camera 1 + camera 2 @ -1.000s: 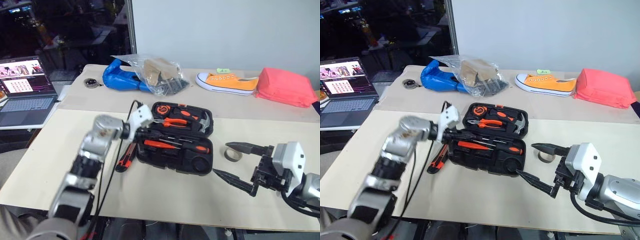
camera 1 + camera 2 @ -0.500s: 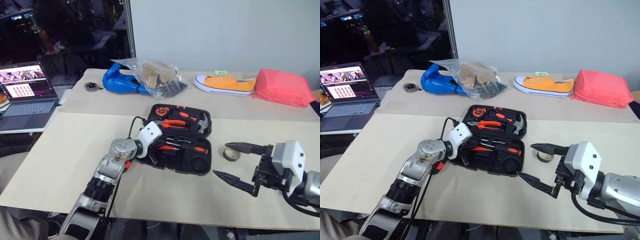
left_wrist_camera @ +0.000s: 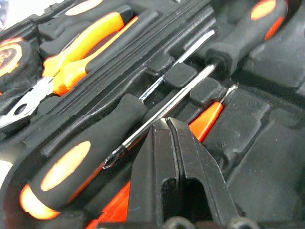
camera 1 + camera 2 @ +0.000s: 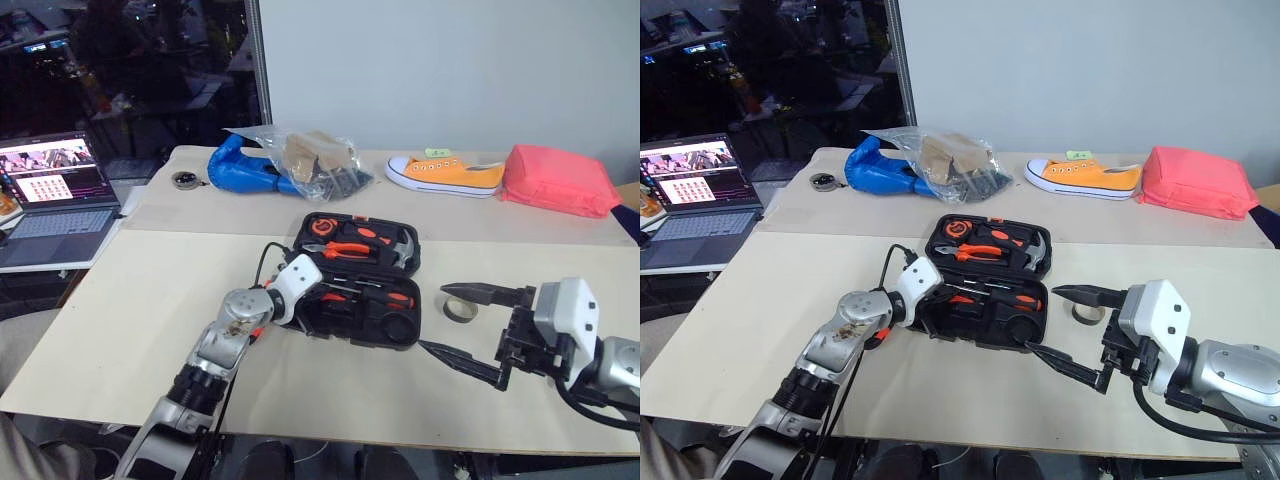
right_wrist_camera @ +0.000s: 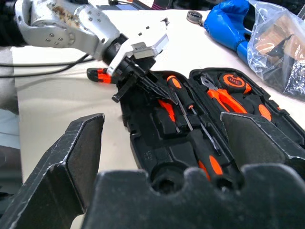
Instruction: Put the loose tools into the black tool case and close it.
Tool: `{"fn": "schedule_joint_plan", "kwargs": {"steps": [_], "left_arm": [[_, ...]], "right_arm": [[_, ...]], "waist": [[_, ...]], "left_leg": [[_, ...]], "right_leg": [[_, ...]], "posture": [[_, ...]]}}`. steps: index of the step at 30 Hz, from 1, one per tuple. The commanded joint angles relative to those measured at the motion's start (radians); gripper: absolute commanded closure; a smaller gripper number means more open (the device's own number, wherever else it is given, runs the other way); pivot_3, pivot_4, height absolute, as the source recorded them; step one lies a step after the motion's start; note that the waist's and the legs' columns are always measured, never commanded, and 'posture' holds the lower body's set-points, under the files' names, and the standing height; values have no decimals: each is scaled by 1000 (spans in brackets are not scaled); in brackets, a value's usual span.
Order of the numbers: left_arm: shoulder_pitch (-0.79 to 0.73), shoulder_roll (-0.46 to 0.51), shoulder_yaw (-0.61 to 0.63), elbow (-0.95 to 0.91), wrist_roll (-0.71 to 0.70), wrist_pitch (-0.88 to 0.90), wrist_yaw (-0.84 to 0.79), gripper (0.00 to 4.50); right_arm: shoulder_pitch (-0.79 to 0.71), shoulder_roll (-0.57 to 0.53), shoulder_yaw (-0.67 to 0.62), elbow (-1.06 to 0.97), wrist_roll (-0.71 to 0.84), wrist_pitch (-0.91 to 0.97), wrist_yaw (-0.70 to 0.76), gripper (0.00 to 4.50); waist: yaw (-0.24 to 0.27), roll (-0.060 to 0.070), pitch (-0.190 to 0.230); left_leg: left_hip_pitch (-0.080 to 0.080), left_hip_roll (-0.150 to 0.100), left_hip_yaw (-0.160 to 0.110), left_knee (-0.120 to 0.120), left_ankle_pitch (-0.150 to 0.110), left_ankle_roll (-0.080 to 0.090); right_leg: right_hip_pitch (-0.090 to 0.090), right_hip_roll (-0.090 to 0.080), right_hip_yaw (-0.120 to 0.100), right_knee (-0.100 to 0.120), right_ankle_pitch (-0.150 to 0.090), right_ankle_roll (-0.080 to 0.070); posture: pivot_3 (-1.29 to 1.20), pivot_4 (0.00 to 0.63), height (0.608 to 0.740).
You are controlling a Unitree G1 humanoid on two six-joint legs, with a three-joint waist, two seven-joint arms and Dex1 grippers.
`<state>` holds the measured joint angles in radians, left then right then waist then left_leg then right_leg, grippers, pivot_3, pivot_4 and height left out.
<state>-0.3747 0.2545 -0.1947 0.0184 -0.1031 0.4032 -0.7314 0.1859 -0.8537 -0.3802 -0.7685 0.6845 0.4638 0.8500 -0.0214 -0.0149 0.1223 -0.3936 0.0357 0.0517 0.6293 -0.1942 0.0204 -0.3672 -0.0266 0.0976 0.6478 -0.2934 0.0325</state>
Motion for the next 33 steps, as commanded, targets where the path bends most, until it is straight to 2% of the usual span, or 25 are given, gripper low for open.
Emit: {"fn": "schedule_joint_plan", "kwargs": {"steps": [1, 4, 7, 8, 11, 13, 15, 16, 17, 19, 24, 27, 32, 33], "left_arm": [[-2, 24, 98, -151, -105, 40, -9, 4457], [21, 41, 195, -267, -213, 86, -1, 4457], [30, 69, 268, -361, -301, 216, 38, 4500], [42, 82, 296, -396, -319, 265, 67, 4500], [126, 130, 385, -522, -360, 415, 152, 3837], [188, 162, 413, -597, -372, 497, 197, 3013], [257, 161, 443, -682, -383, 598, 270, 2268], [286, 170, 449, -714, -386, 635, 290, 2158], [311, 184, 445, -736, -377, 666, 307, 1644], [336, 197, 433, -759, -374, 720, 338, 1405], [329, 200, 368, -737, -353, 807, 411, 1405], [296, 196, 320, -685, -328, 819, 450, 1405], [243, 169, 228, -584, -283, 821, 499, 1405], [240, 167, 223, -577, -281, 816, 502, 1667]], "right_arm": [[-54, -2, 46, -3, -22, 29, -56, 0], [-118, 14, 117, 24, -27, 75, -105, 0], [-134, 29, 140, 29, 8, 75, -84, 654], [-137, 36, 144, 30, 15, 66, -73, 1019], [-145, 45, 154, 38, 34, 35, -22, 2005], [-163, 54, 158, 58, 33, 19, -6, 2763], [-221, 53, 160, 120, 95, 86, 0, 3396], [-231, 37, 170, 135, 74, 75, 27, 3402], [-246, 26, 180, 153, 49, 60, 43, 3138], [-273, 17, 192, 177, 31, 41, 72, 2890], [-304, -4, 222, 217, -11, 4, 144, 955], [-318, 1, 219, 216, -12, -4, 157, 71], [-307, -4, 208, 205, -52, -47, 166, 71], [-299, -7, 205, 202, -63, -55, 166, 24]], "waist": [[2, 0, 0], [2, -1, 0], [7, -1, 1], [11, -1, 0], [9, -1, 1], [1, -2, 1], [-1, -3, 2], [0, -3, 2], [0, -4, 3], [2, -5, 3], [8, -5, 4], [7, -5, 4], [6, -5, 4], [7, -5, 4]], "left_leg": [[-4, 0, -1, 0, 0, 0], [-10, -1, -1, 0, 0, 0], [-16, -2, -1, -1, -1, 0], [-17, -2, -1, -1, -1, 0], [-21, -2, -3, -1, -1, 0], [-21, -2, -2, -1, -1, 0], [-20, -2, -3, -1, -1, 0], [-19, -2, -3, -1, -1, 0], [-17, -2, -3, 0, 0, 0], [-14, -2, -3, 0, 0, 0], [-10, -1, -3, -1, 0, 0], [-11, -1, -3, -1, 0, 0], [-13, -2, -3, -2, 0, 0], [-13, -2, -3, -2, 0, 0]], "right_leg": [[-4, 1, 0, 0, 1, -2], [-9, 1, -1, 0, 3, -5], [-14, 0, -1, 0, 3, -4], [-16, 0, -1, 0, 3, -4], [-19, 0, -1, 0, 2, -4], [-19, 0, -1, 0, 2, -4], [-18, 0, -1, 1, 3, -4], [-18, 0, -1, 1, 3, -4], [-17, 0, -1, 1, 3, -3], [-14, 0, -1, 1, 4, -3], [-10, 0, -2, 0, 3, -3], [-11, 0, -2, 0, 4, -4], [-12, 0, -1, -1, 4, -5], [-12, 0, -1, -1, 4, -5]], "posture": [[0, 150, 740], [0, 150, 740], [0, 150, 740], [0, 150, 740], [0, 150, 740], [0, 150, 740], [0, 150, 740], [0, 150, 740], [0, 150, 740], [0, 150, 740], [0, 150, 740], [0, 150, 740], [0, 150, 740], [0, 150, 740]]}}
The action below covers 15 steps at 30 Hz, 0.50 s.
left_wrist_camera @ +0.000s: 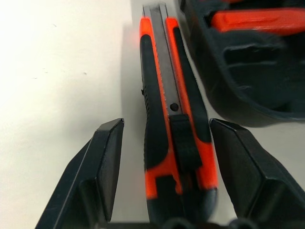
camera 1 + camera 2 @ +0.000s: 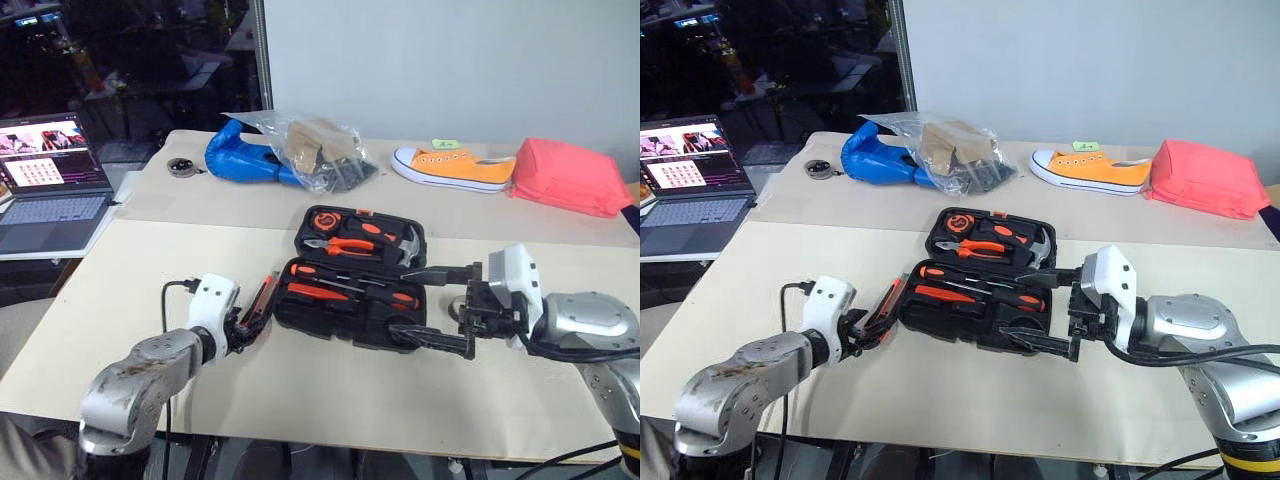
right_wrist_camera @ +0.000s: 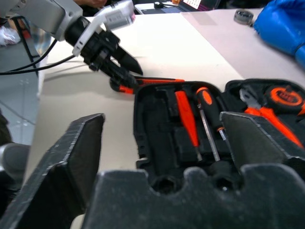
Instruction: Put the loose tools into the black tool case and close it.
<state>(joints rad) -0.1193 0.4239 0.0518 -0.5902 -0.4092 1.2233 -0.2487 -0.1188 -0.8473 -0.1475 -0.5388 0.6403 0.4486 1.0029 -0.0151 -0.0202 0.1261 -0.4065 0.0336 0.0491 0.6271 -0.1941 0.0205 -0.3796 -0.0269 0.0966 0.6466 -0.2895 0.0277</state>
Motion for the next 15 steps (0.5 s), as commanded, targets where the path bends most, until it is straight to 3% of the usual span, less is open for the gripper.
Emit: {"fn": "schedule_joint_plan", "kwargs": {"steps": [1, 4, 10, 13, 15], "left_arm": [[-15, -2, -31, 34, 23, -11, 11, 1950], [8, 14, -28, 18, 19, -37, -13, 2786], [21, 55, 150, -36, -26, -244, -107, 2783], [-92, 171, 154, -24, -142, -336, -369, 2783], [-187, 273, 51, 40, -123, -441, -560, 2783]], "right_arm": [[16, -14, -34, -31, -21, -43, 12, 0], [40, -9, -55, -40, -35, -59, -3, 0], [89, 8, -93, -62, -32, -63, -35, 0], [145, 13, -155, -80, -6, -61, -36, 0], [193, 15, -209, -89, 10, -63, -26, 0]], "waist": [[1, 0, 0], [2, 0, 0], [-4, -2, 2], [5, -4, 3], [19, -3, 3]], "left_leg": [[0, 0, 0, 0, 0, 0], [0, 0, 0, 0, 0, 0], [0, 1, 1, -1, 0, 0], [-3, 2, 1, -1, 0, 0], [-4, 2, 1, -1, 1, -1]], "right_leg": [[0, 0, 0, 0, 0, 0], [0, 0, 0, 0, 0, 0], [-2, -1, 1, 0, 0, 0], [-5, 1, 0, 1, 1, -3], [-6, 0, -4, 1, 1, -3]], "posture": [[0, 150, 740], [0, 150, 740], [0, 150, 740], [0, 150, 740], [0, 150, 740]]}}
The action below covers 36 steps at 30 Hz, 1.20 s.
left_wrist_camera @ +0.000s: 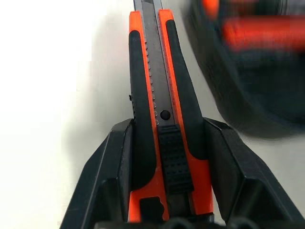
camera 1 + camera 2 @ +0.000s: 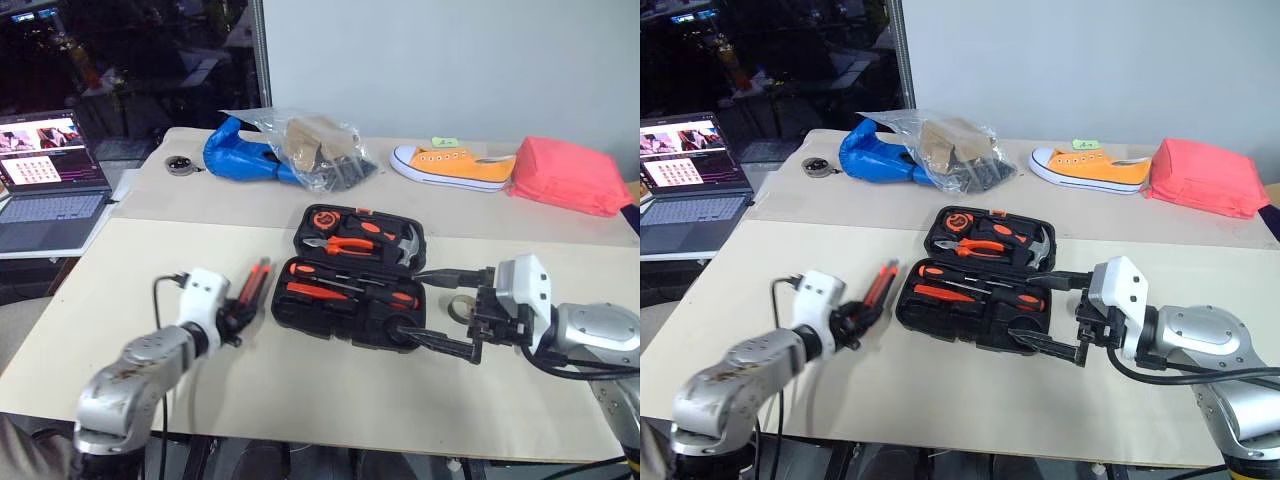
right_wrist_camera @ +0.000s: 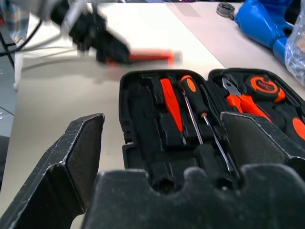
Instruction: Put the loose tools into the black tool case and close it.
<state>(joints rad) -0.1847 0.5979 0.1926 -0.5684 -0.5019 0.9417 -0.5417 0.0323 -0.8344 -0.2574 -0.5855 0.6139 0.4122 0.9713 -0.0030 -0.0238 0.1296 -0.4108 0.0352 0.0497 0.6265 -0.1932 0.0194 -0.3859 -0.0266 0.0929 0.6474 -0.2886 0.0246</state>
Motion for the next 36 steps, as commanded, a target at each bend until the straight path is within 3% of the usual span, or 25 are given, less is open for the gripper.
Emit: {"fn": "schedule_joint_plan", "kwargs": {"steps": [1, 2, 6, 11, 20, 36], "left_arm": [[-157, 134, -131, 56, -39, -177, -349, 2783], [-202, 161, -171, 102, -57, -186, -440, 2783], [-440, 174, -450, 381, 113, -438, -759, 2783], [-608, 73, -636, 693, 283, -656, -903, 2783], [-683, -3, -717, 918, 438, -794, -979, 2783], [-681, -73, -710, 893, 467, -750, -1009, 2783]], "right_arm": [[58, 1, -118, -46, 43, -27, 11, 0], [76, -2, -137, -49, 45, -28, 19, 0], [182, -26, -258, -84, 69, -22, 75, 0], [246, -33, -338, -119, 87, -5, 78, 0], [318, -23, -386, -212, 115, 33, 26, 0], [298, -43, -355, -211, 117, 40, 0, 0]], "waist": [[10, 2, 0], [10, 3, -1], [8, 6, -2], [-3, 5, -1], [-14, 4, 0], [-10, 5, -1]], "left_leg": [[0, -1, 1, 0, 0, 0], [1, -1, 3, 0, 0, 0], [0, -4, 7, 0, 0, 1], [-3, -3, 7, 1, 0, 1], [-4, -2, 2, 2, -1, 1], [-5, -3, 2, 3, -1, 1]], "right_leg": [[0, 0, 0, 0, 0, 0], [1, -1, 1, -1, 0, 0], [1, -2, 4, -2, -2, 3], [-1, 3, 3, -2, -2, 2], [-1, 4, 3, -1, -2, 3], [-1, 3, 3, 0, -3, 4]], "posture": [[0, 150, 740], [0, 150, 740], [0, 150, 740], [0, 150, 740], [0, 150, 740], [0, 150, 740]]}}
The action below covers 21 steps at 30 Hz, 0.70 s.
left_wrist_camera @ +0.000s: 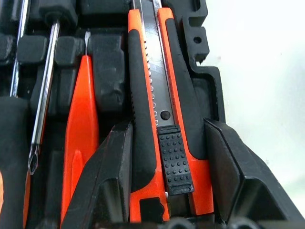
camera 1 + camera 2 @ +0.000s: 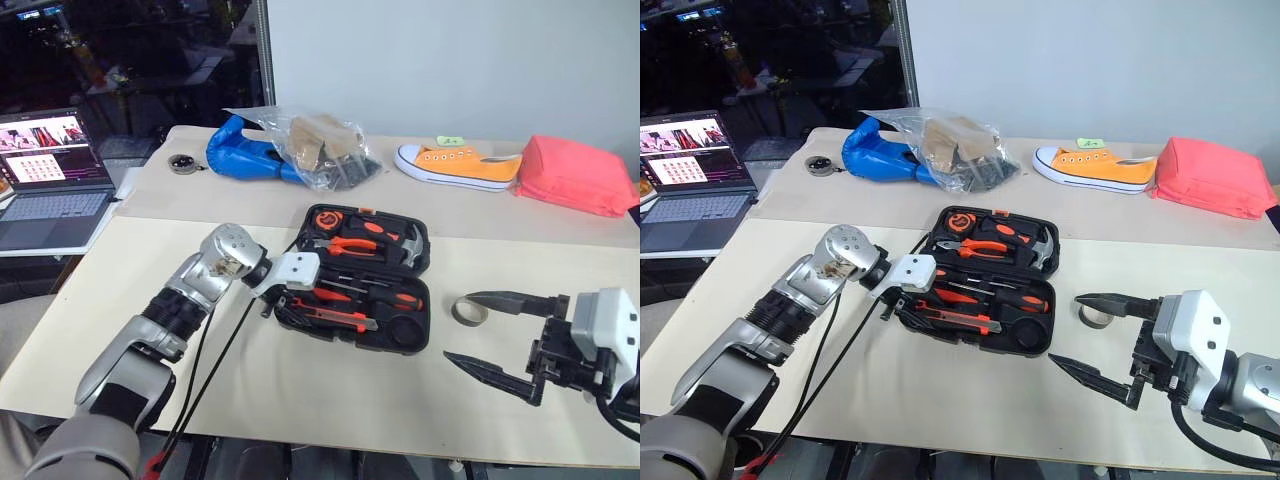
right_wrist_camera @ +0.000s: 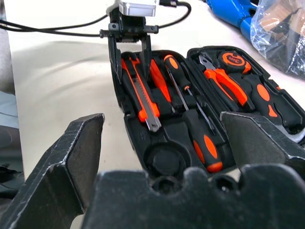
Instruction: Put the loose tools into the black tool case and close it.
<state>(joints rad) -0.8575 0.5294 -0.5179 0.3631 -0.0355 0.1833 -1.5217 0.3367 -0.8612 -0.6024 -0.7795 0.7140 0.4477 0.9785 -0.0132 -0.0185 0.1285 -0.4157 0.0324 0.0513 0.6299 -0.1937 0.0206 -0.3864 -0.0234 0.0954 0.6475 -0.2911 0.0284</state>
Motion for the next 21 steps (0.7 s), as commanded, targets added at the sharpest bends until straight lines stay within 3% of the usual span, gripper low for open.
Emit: {"fn": "schedule_joint_plan", "kwargs": {"steps": [1, 4, 6, 9, 12, 16, 21], "left_arm": [[-5, 2, 2, -46, -1, 15, -36, 2283], [-1, 11, 34, -64, -15, 16, -21, 1037], [2, 23, 87, -103, -60, 35, -18, 467], [19, 49, 201, -197, -177, 152, -9, 467], [75, 44, 319, -298, -300, 301, 70, 1213], [257, -26, 398, -445, -317, 360, 303, 2601], [426, -102, 352, -512, -231, 336, 511, 4374]], "right_arm": [[-8, -16, -9, -16, 16, 6, -6, 0], [-10, -18, -5, -13, 16, 5, -3, 0], [-11, -18, -3, -12, 15, 4, -2, 0], [-13, -18, 0, -7, 13, 1, -1, 0], [-14, -16, 5, -2, 11, -4, 2, 0], [-34, -18, 23, 21, 5, -9, 5, 0], [-62, -35, 34, 48, 3, -10, 20, 0]], "waist": [[0, 0, 0], [-1, 0, 0], [-3, 0, 0], [-5, 0, 0], [-4, 1, 0], [-4, 5, -3], [3, 5, -3]], "left_leg": [[0, 0, 0, 0, 0, 0], [0, 0, -1, 0, 0, 0], [0, 0, 0, 0, 0, 0], [0, 1, 0, 0, 0, 0], [1, 1, 0, 0, 0, 0], [2, 3, -1, 1, 0, 0], [1, 2, -1, 4, 0, 0]], "right_leg": [[0, 0, 0, 0, 0, 0], [0, 0, 0, 0, 0, 0], [0, 0, 0, 0, 0, 0], [0, 1, 0, 1, 0, 0], [0, 1, 0, 2, 0, 0], [2, -1, 0, 2, 0, 0], [2, -2, 0, 3, 1, 1]], "posture": [[0, 150, 740], [0, 150, 740], [0, 150, 740], [0, 150, 740], [0, 150, 740], [0, 150, 740], [0, 150, 740]]}}
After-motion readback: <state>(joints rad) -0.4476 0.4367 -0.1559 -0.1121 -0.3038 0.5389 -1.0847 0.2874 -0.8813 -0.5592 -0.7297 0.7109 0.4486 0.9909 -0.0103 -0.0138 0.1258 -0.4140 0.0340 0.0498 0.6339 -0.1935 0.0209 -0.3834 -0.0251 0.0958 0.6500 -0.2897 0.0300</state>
